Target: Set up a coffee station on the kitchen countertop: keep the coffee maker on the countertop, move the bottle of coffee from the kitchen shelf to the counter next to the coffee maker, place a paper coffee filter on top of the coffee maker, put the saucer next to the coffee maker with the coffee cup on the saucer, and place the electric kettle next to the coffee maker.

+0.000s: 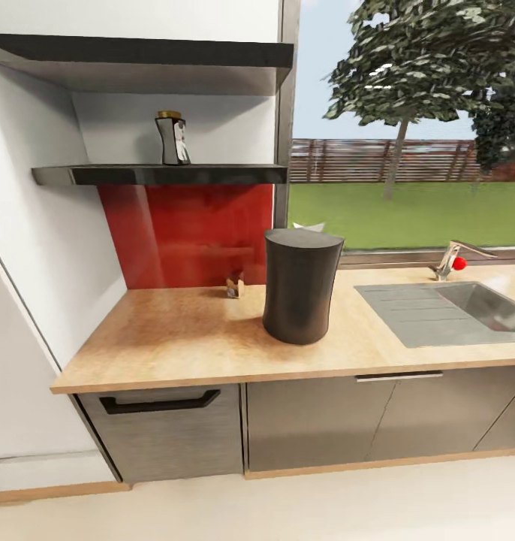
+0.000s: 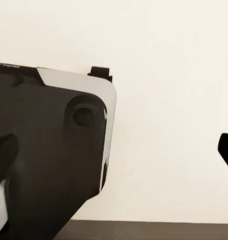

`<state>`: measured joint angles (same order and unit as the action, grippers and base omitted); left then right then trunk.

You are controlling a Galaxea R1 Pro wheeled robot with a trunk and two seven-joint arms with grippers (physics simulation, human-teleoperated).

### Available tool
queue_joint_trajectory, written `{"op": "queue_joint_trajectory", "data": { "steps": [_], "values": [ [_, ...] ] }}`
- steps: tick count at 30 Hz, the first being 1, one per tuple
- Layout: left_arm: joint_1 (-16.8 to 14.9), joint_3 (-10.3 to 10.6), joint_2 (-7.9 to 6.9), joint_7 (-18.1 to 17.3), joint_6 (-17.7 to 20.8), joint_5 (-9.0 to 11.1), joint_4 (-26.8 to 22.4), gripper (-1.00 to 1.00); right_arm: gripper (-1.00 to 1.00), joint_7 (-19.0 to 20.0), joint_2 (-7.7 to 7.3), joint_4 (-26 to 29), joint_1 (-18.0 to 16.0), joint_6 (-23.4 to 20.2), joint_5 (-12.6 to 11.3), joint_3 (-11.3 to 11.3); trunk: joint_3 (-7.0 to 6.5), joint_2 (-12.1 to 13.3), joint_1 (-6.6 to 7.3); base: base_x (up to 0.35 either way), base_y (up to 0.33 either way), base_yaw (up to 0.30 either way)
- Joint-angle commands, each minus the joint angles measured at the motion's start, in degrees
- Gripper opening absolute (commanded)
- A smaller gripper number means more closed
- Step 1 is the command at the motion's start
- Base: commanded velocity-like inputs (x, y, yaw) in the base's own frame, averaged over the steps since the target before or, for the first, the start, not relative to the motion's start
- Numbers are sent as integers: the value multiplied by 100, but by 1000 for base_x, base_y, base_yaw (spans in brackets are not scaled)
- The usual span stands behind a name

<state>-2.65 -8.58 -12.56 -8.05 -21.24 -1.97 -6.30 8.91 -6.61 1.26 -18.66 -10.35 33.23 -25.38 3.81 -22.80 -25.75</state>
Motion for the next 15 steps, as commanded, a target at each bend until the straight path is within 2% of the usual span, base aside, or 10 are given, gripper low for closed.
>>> {"op": "queue_joint_trajectory", "data": {
  "steps": [1, 3, 7, 12, 13, 14, 15],
  "values": [
    [-7, -49, -4, -36, -18, -19, -2, 100, 100, 31, 19, 14, 3, -27, 53, -50, 13, -12, -3, 0, 0, -5],
    [-35, -57, -17, -26, -26, -11, -105, 100, 100, 32, 42, 15, 7, -24, 49, -51, 13, -12, -3, 0, 0, -3],
    [-148, -121, -18, -16, -29, 2, -688, 100, 100, 17, 148, 17, 11, -19, 49, -54, 13, -12, -3, 0, 0, -1],
    [-120, -613, -6, -63, -67, 187, -1609, 100, 100, 10, 185, 23, 12, -6, 33, -58, 13, -12, -3, 0, 0, 0],
    [-117, -660, 0, -68, -72, 200, -1721, 100, 100, 9, 185, 23, 12, -5, 31, -61, 13, -12, -3, 0, 0, 0],
    [-112, -727, 12, -77, -75, 218, -1967, 100, 100, 8, 186, 23, 12, -4, 29, -65, 13, -12, -3, 0, 0, 0],
    [-112, -804, 33, -81, -53, 237, -2529, 100, 100, 12, 186, 24, 12, -3, 26, -69, 13, -12, -3, 0, 0, 0]
  ]
}}
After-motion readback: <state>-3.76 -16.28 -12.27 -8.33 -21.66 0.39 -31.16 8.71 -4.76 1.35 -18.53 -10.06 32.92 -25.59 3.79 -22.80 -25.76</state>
